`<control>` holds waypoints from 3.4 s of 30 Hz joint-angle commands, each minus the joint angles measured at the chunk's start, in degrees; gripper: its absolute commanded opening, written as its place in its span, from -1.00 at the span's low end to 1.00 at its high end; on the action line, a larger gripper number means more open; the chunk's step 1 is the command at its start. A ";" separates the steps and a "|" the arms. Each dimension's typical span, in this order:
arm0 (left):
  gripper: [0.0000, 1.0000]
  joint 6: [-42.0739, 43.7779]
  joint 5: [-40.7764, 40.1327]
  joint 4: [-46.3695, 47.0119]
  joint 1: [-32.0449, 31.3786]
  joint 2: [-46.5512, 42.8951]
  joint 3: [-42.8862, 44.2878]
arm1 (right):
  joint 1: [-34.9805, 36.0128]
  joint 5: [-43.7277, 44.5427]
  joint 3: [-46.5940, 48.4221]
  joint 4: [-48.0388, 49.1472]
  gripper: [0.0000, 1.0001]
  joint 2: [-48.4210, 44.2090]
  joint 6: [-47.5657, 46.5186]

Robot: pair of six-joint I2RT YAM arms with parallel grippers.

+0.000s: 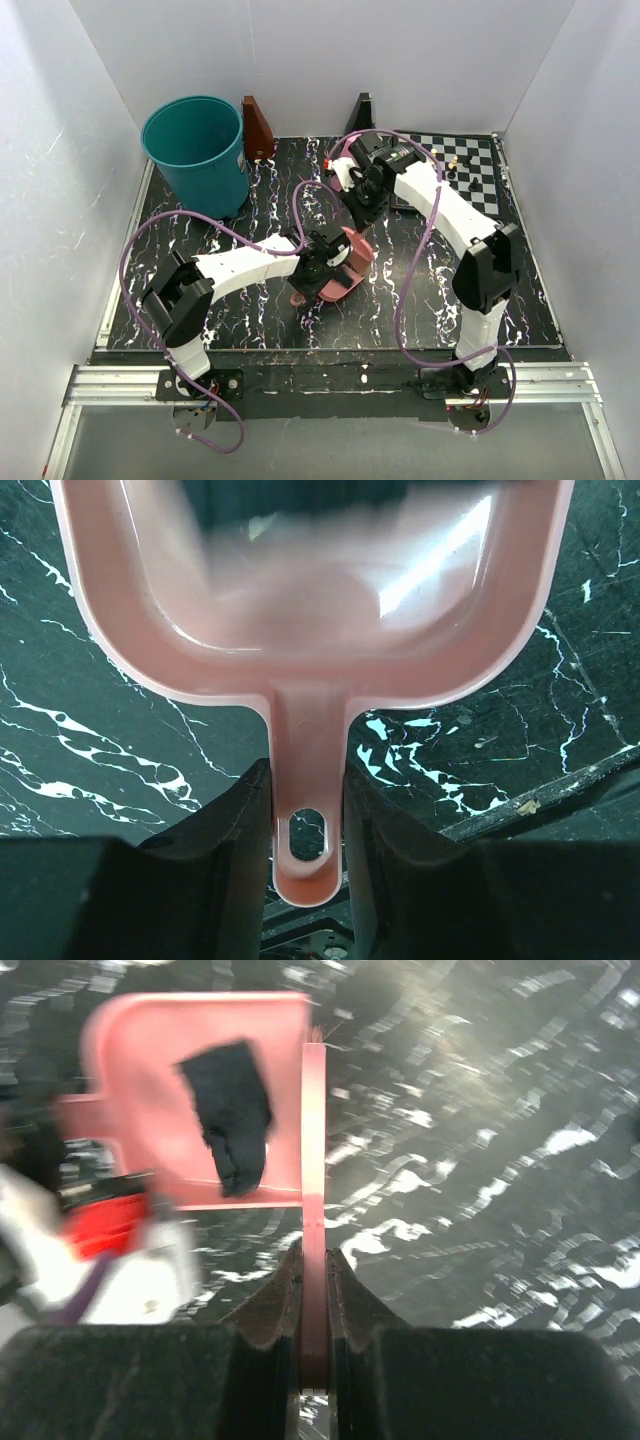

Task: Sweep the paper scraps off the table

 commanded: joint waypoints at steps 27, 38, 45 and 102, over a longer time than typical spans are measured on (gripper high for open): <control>-1.00 -0.38 12.09 -6.10 25.06 -25.31 19.96 | -10.09 8.16 -32.95 26.11 -0.97 -40.38 31.57; -1.00 -21.52 48.96 6.31 56.52 -13.18 37.41 | -10.09 -1.68 -39.37 30.68 -0.97 -47.33 35.08; -1.00 -86.32 64.59 86.40 67.44 -12.31 3.24 | -10.09 -1.86 -42.62 30.86 -0.97 -49.97 35.00; 0.06 -17.16 -25.24 13.58 11.38 1.95 1.89 | -15.54 -2.30 -62.93 50.98 -0.97 -50.32 51.34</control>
